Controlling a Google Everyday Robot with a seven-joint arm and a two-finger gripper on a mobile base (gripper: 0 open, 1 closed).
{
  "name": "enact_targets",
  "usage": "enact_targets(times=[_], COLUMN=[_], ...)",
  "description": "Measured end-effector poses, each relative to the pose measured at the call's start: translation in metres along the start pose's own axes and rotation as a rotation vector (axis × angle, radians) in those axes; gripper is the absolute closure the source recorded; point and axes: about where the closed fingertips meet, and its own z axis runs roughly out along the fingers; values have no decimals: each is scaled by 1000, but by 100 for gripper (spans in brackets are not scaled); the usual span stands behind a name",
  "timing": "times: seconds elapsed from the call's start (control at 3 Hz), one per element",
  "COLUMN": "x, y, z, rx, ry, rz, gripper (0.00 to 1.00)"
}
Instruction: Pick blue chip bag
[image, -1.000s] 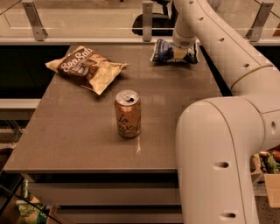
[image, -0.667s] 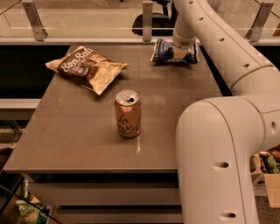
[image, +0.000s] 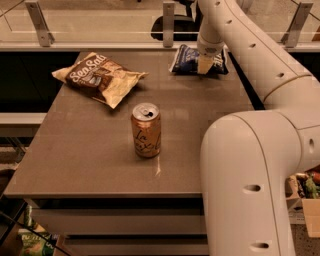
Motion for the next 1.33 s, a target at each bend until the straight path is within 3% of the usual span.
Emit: enact_targets(times=[0.33,0.67,1.0,1.33], x=[-1,-1,-1,-1], y=[-2,-2,-2,-2], z=[-4,-4,-2,-3], rx=[-3,-3,-6,-6], ry=[1,1,1,1], rz=[-1,-1,-1,-1], gripper=[0,0,18,42])
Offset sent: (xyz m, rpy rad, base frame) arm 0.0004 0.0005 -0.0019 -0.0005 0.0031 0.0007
